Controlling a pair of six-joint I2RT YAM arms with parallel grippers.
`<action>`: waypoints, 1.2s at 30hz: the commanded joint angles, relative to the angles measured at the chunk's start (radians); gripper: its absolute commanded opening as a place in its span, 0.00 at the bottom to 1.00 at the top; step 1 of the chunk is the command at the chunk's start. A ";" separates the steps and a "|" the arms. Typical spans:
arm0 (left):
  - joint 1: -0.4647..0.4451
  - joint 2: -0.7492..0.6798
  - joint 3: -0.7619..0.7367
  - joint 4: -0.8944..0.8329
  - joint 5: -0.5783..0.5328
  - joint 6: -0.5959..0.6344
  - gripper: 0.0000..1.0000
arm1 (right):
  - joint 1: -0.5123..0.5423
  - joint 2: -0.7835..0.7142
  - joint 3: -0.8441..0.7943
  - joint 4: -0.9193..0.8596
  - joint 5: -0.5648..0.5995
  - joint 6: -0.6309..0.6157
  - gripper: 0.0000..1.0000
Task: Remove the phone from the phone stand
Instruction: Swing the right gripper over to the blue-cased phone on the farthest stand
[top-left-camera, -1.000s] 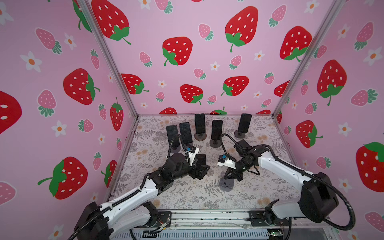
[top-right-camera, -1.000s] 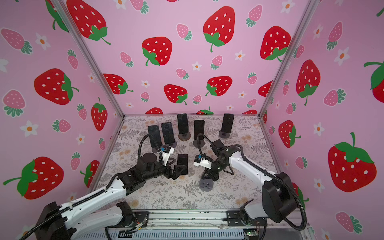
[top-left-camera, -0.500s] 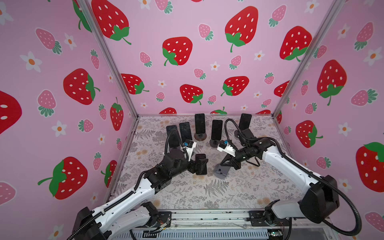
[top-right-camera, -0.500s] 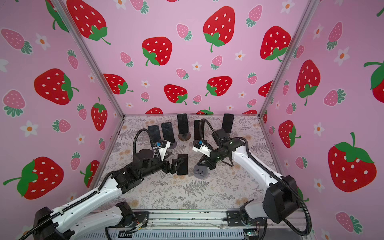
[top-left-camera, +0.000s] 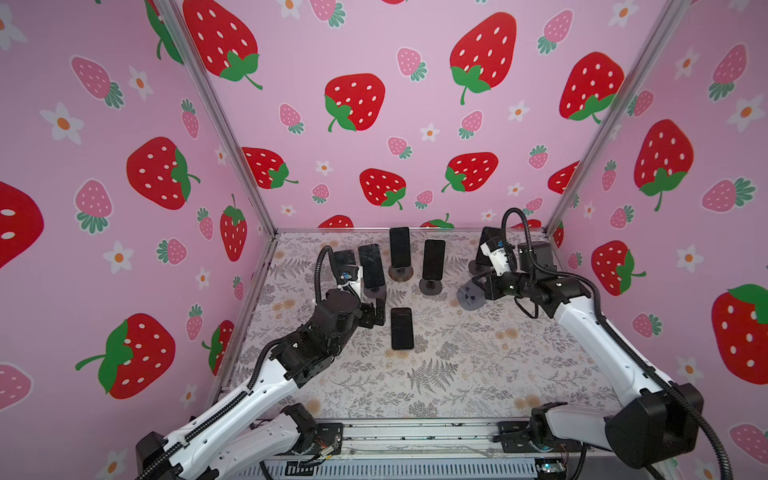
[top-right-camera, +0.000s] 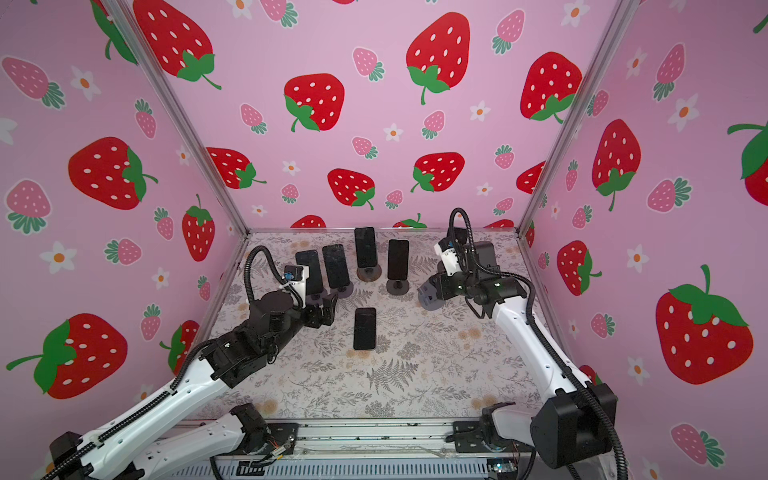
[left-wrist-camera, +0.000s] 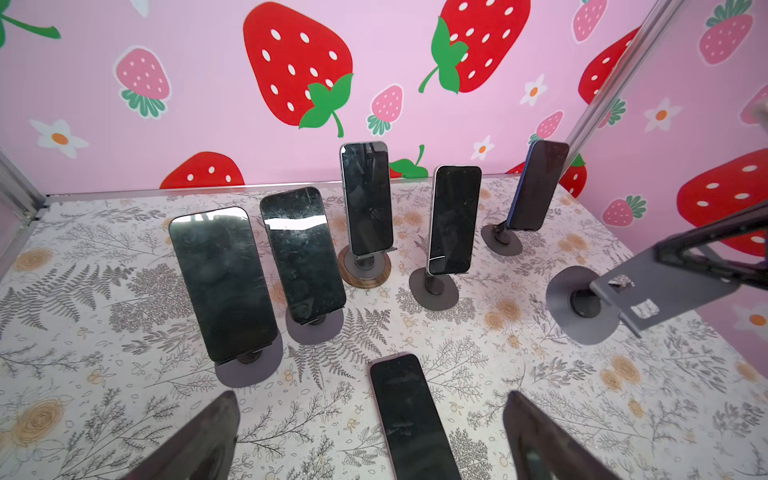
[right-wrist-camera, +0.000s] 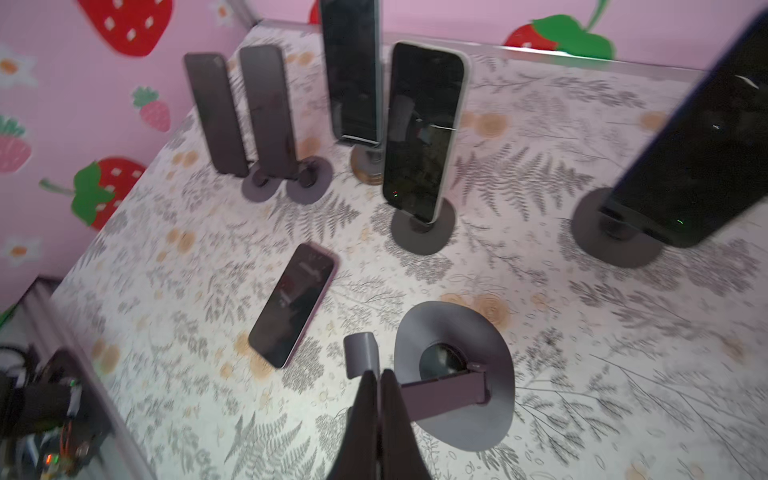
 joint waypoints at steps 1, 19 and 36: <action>0.004 0.002 0.064 -0.006 -0.039 0.034 1.00 | -0.007 -0.014 -0.016 0.218 0.124 0.198 0.00; 0.007 0.020 0.046 -0.014 0.009 -0.057 1.00 | -0.030 0.417 0.356 0.469 0.302 0.427 0.00; 0.007 0.051 0.014 0.025 0.013 -0.101 1.00 | -0.036 0.756 0.593 0.420 0.179 0.519 0.00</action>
